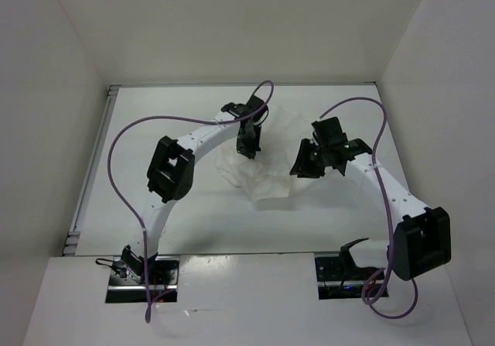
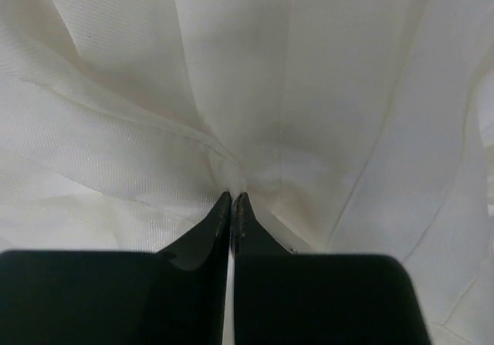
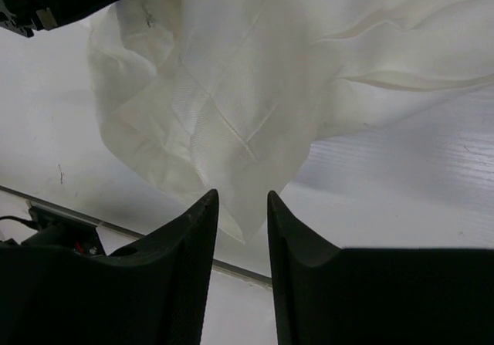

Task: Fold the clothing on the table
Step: Flatten the skirt out

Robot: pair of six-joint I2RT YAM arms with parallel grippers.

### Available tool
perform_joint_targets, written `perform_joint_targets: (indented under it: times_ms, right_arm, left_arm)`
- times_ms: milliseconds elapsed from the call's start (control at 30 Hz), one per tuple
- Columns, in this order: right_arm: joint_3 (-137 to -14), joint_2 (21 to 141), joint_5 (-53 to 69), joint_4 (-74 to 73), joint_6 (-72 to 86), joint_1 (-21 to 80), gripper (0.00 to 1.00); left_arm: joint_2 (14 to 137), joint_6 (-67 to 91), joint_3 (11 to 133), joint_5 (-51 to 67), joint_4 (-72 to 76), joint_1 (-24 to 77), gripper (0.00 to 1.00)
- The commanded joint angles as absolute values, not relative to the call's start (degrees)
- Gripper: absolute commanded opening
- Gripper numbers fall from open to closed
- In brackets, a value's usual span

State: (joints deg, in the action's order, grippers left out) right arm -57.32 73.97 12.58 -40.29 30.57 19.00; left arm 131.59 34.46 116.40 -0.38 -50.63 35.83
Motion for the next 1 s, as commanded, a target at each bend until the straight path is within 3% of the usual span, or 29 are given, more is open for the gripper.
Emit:
perform_joint_targets:
  times_ms: [0,267,567,767,967]
  right_arm:
    - [-58.0,71.5,11.1,-39.3,30.5,19.7,0.36]
    - [-56.9,73.3,12.3,-38.8,31.0,19.7,0.36]
    - [-58.6,77.9,6.8,-39.9,31.0,19.7,0.39]
    - [-64.5,85.3,4.8,-41.9,30.0,19.2,0.4]
    - [-67.8,91.0,6.1,-41.3,29.4,19.2,0.4]
  left_arm:
    - [125.8,33.7,116.1,1.2,-50.1,36.2,0.0]
    - [108.0,33.9,110.0,-0.9,-50.1,34.3,0.0]
    - [87.9,39.0,80.0,-5.0,-50.8,33.7,0.0]
    - [79.1,41.0,68.2,0.5,-53.3,35.7,0.29]
    - [74.2,41.7,66.0,-2.3,-60.2,36.2,0.29]
